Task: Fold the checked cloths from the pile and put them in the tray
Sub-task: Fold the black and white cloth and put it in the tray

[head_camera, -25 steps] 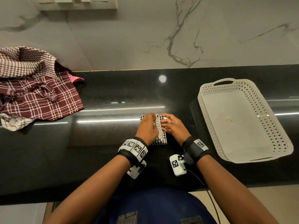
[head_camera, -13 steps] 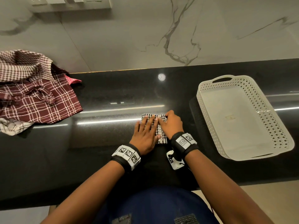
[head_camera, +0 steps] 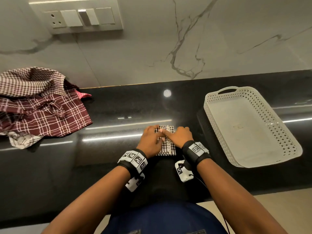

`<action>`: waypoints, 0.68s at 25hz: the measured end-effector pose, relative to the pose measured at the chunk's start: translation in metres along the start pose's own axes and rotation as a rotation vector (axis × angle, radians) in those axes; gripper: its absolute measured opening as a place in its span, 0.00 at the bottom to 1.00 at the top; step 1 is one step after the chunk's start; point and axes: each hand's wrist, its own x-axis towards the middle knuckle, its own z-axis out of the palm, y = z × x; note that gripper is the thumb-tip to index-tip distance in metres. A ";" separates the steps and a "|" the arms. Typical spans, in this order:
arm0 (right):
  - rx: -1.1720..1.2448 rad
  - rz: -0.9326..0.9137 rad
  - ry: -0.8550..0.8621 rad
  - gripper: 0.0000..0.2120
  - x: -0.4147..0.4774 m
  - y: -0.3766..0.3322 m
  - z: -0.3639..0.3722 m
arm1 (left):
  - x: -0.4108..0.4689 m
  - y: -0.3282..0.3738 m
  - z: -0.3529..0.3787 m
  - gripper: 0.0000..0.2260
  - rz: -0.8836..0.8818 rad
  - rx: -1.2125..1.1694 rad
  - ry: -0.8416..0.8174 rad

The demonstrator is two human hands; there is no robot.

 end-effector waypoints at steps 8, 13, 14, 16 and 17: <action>0.373 -0.300 0.144 0.07 -0.041 -0.024 -0.008 | 0.000 0.048 -0.029 0.23 -0.342 -0.680 0.054; 0.450 -0.481 0.211 0.12 -0.050 0.003 -0.066 | 0.029 0.081 -0.042 0.13 -0.541 -1.413 0.045; 0.502 -0.392 0.284 0.17 -0.047 0.018 -0.080 | 0.035 0.089 -0.041 0.13 -0.542 -1.461 -0.003; 0.619 -0.175 0.227 0.31 -0.034 0.051 -0.108 | 0.048 0.112 -0.035 0.14 -0.500 -1.564 -0.120; 0.743 -0.130 0.099 0.36 -0.026 0.067 -0.121 | 0.056 0.127 -0.031 0.14 -0.471 -1.601 -0.177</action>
